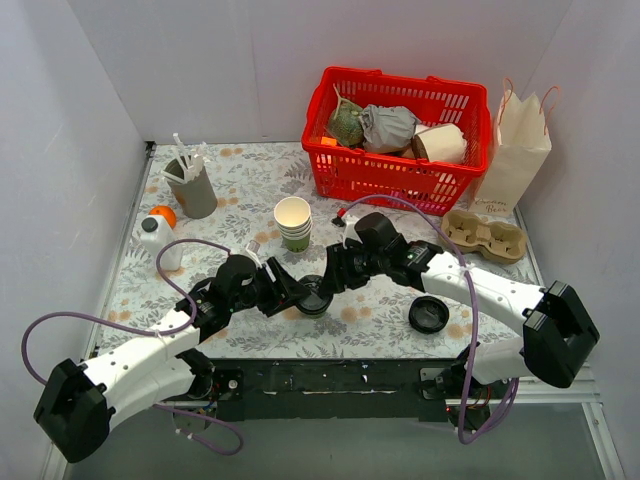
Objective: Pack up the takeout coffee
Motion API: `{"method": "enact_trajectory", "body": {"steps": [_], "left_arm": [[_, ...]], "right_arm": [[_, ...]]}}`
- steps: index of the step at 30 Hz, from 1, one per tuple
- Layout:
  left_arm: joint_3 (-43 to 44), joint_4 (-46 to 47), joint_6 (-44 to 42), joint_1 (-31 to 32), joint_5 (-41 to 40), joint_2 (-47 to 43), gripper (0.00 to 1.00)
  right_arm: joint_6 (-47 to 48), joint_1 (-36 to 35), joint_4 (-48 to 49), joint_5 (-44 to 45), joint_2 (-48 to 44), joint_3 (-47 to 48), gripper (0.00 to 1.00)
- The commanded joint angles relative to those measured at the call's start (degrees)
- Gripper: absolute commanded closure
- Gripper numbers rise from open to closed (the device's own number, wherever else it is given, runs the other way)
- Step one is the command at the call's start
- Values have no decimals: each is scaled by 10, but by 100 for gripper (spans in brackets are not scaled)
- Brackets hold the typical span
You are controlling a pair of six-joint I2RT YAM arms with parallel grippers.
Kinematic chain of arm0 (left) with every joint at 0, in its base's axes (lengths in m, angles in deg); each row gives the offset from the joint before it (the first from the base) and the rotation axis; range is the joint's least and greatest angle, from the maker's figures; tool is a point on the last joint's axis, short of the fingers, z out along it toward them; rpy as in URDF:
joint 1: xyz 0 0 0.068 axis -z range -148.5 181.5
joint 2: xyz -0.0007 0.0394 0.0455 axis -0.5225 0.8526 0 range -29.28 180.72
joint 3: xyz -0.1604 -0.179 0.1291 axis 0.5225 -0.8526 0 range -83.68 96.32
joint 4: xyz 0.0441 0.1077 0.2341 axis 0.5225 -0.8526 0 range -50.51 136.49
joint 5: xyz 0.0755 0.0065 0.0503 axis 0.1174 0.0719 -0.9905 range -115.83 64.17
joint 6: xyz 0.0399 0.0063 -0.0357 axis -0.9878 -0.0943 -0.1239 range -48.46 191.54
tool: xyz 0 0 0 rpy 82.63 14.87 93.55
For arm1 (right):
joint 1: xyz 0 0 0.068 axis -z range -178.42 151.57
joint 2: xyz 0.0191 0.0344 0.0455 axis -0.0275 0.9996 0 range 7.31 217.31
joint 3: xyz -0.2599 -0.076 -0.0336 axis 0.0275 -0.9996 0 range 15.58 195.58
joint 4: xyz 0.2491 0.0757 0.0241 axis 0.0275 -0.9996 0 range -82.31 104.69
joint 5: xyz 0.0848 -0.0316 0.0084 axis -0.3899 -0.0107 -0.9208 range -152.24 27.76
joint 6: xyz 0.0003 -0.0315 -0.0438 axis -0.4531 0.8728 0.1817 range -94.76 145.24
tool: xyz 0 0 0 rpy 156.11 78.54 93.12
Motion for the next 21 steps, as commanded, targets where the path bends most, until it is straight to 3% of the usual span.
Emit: {"method": "enact_trajectory", "body": {"steps": [1, 16, 21], "left_arm": [[2, 16, -12, -2, 14, 1, 43], [16, 18, -9, -2, 11, 28, 42], [29, 16, -4, -2, 0, 51, 41]], "right_arm": [[17, -13, -11, 1, 8, 52, 46], [46, -22, -76, 101, 41, 88, 48], [48, -22, -71, 98, 53, 88, 47]]}}
